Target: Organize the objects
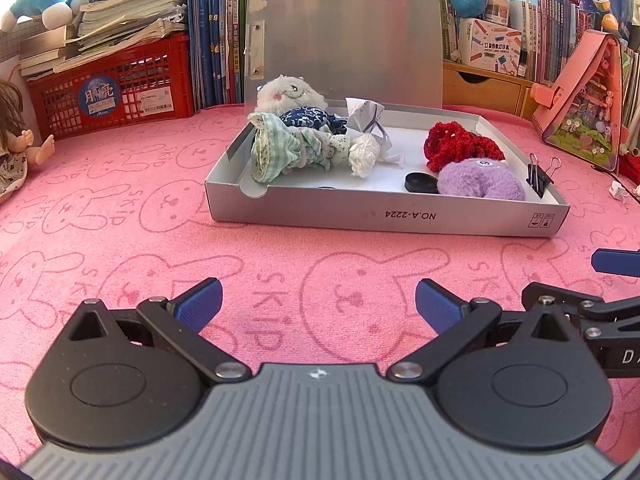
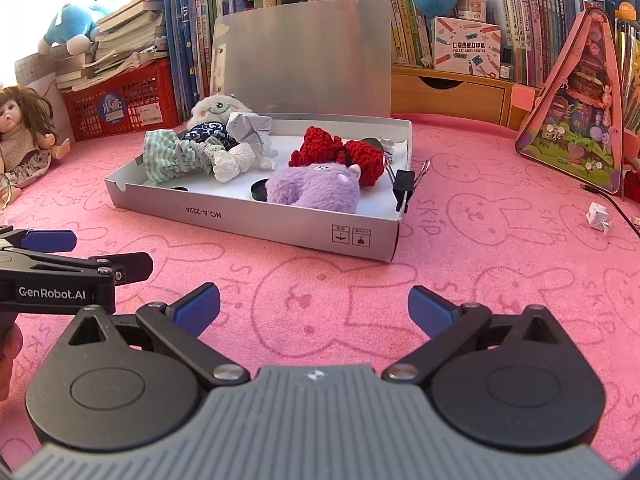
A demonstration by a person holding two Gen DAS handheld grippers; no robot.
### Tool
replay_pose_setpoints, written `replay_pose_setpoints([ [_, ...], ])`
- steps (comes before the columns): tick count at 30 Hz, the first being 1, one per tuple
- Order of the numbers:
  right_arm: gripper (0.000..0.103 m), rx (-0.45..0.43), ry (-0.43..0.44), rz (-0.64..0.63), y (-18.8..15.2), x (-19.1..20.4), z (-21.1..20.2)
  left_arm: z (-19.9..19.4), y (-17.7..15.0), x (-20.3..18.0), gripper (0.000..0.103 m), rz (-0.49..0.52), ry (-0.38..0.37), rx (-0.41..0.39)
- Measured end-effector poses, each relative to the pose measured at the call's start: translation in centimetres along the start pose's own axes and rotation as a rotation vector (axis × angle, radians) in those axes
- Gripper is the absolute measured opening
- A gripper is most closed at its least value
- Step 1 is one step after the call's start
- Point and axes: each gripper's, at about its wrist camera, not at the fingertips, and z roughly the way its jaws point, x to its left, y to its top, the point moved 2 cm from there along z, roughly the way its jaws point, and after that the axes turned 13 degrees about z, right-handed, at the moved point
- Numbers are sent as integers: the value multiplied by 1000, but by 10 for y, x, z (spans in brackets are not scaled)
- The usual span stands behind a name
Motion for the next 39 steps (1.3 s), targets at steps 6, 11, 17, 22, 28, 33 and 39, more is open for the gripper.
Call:
replay_pose_setpoints([
  [6, 103, 16, -23, -5, -5, 0, 5, 5, -6, 0, 103, -5, 3, 17],
  [11, 103, 35, -37, -3, -5, -1, 8, 5, -6, -1, 103, -5, 3, 19],
  [17, 103, 40, -45, -10, -6, 0, 9, 6, -6, -1, 103, -4, 3, 20],
  [22, 103, 41, -45, -10, -6, 1, 10, 6, -6, -1, 103, -4, 4, 20],
  [28, 103, 42, -44, -8, -6, 0, 10, 6, -5, -1, 103, -4, 3, 20],
  [33, 103, 42, -44, -9, -6, 0, 10, 6, -6, -1, 103, -5, 4, 20],
  [39, 103, 42, -43, -9, -6, 0, 10, 6, -5, -1, 103, -5, 3, 20],
])
